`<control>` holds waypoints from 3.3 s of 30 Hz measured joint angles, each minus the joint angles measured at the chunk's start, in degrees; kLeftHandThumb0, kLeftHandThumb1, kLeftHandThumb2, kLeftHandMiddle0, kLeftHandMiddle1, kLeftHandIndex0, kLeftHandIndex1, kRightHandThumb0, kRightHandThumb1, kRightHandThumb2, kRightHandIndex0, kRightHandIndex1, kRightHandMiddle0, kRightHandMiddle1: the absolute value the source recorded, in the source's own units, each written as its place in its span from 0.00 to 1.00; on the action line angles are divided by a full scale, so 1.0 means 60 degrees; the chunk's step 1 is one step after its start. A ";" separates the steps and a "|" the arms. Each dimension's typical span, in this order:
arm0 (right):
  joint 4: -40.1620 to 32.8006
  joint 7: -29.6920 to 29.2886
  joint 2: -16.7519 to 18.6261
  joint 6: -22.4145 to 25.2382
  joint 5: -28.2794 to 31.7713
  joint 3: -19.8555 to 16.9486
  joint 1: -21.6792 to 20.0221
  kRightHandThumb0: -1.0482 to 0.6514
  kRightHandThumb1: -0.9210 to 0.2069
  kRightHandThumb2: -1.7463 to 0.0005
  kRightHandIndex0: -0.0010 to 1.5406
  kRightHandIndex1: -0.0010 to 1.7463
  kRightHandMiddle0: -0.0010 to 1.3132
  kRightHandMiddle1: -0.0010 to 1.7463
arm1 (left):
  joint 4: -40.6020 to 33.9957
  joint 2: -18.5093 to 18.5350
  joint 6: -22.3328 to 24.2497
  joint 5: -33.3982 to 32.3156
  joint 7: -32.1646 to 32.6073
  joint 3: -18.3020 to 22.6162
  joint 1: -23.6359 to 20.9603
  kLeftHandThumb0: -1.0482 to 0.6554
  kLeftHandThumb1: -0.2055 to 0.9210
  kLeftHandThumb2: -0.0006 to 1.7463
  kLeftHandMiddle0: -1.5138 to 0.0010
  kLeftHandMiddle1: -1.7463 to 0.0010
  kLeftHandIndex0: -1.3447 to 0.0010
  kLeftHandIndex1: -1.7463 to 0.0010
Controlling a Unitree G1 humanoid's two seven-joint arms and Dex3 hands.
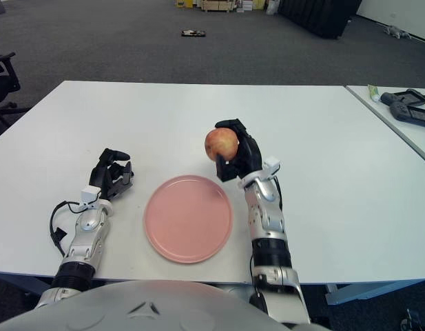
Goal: Put the apple into the plate.
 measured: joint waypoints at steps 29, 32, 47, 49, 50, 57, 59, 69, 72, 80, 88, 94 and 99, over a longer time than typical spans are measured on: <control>-0.2166 0.0189 -0.2327 -0.2081 -0.4852 0.3002 0.1599 0.62 0.87 0.03 0.61 0.92 0.51 1.00 | 0.0035 0.0060 0.0194 0.0092 0.0009 -0.0024 -0.0072 0.38 0.74 0.53 0.62 0.00 0.72 0.00; -0.2171 -0.0041 -0.2438 -0.2235 -0.5557 0.3275 0.1599 0.62 0.85 0.04 0.60 0.93 0.50 1.00 | 0.0042 0.0058 0.0185 0.0092 0.0009 -0.0030 -0.0079 0.39 0.74 0.53 0.63 0.00 0.72 0.00; -0.1658 -0.1676 -0.2552 -0.1858 -0.9108 0.4543 0.1101 0.62 0.81 0.05 0.56 0.96 0.46 1.00 | -0.0088 0.0020 0.0356 0.0097 0.0066 -0.0039 -0.0064 0.39 0.76 0.52 0.66 0.00 0.73 0.00; -0.1470 -0.1954 -0.2530 -0.1820 -0.9374 0.4697 0.0907 0.62 0.81 0.05 0.56 0.97 0.47 1.00 | -0.0122 0.0010 0.0386 0.0098 0.0074 -0.0046 -0.0059 0.39 0.76 0.51 0.66 0.00 0.73 0.00; -0.1402 -0.2049 -0.2523 -0.1792 -0.9515 0.4777 0.0818 0.62 0.81 0.05 0.56 0.97 0.47 1.00 | -0.0132 0.0005 0.0393 0.0098 0.0077 -0.0049 -0.0056 0.39 0.77 0.51 0.66 0.00 0.73 0.00; -0.1379 -0.2275 -0.2621 -0.1447 -1.0132 0.5134 0.0573 0.62 0.81 0.05 0.56 0.97 0.46 1.00 | -0.0224 -0.0022 0.0386 0.0098 0.0079 -0.0077 0.0007 0.39 0.77 0.51 0.66 0.00 0.74 0.00; -0.1417 -0.2326 -0.2622 -0.1347 -1.0231 0.5204 0.0571 0.62 0.81 0.05 0.56 0.97 0.46 1.00 | -0.0234 -0.0022 0.0399 0.0098 0.0081 -0.0076 0.0022 0.39 0.77 0.50 0.66 0.00 0.74 0.00; -0.1545 -0.2579 -0.2679 -0.0955 -1.0679 0.5512 0.0573 0.61 0.80 0.06 0.55 0.97 0.46 1.00 | -0.0234 -0.0020 0.0403 0.0091 0.0087 -0.0075 0.0046 0.39 0.78 0.50 0.65 0.00 0.74 0.00; -0.1558 -0.2771 -0.2691 -0.0853 -1.0913 0.5599 0.0589 0.61 0.84 0.02 0.57 0.99 0.49 0.99 | -0.0210 -0.0021 0.0358 0.0077 0.0079 -0.0073 0.0046 0.39 0.79 0.49 0.65 0.00 0.75 0.00; -0.1375 -0.3655 -0.2713 -0.0821 -1.0932 0.5583 0.0782 0.50 0.36 0.43 0.15 0.97 0.37 0.92 | -0.0130 -0.0026 0.0178 0.0013 0.0040 -0.0070 0.0046 0.39 0.80 0.48 0.64 0.00 0.75 0.00; -0.1974 -0.2227 -0.3384 -0.1101 -0.8891 0.5044 0.0972 0.11 0.28 0.63 0.01 0.09 0.02 0.26 | -0.0058 -0.0023 0.0043 0.0015 0.0029 -0.0072 0.0039 0.39 0.80 0.48 0.64 0.00 0.75 0.00; -0.2764 -0.0721 -0.3929 -0.0852 -0.7188 0.4616 0.1216 0.05 0.22 0.70 0.00 0.01 0.00 0.05 | -0.0032 -0.0017 0.0007 0.0029 0.0030 -0.0066 0.0041 0.39 0.80 0.48 0.63 0.00 0.75 0.00; -0.3247 0.0338 -0.3964 -0.0336 -0.5434 0.4345 0.1338 0.01 0.21 0.76 0.00 0.00 0.00 0.01 | -0.0046 -0.0010 0.0099 0.0017 0.0030 -0.0052 0.0028 0.39 0.80 0.48 0.63 0.00 0.75 0.00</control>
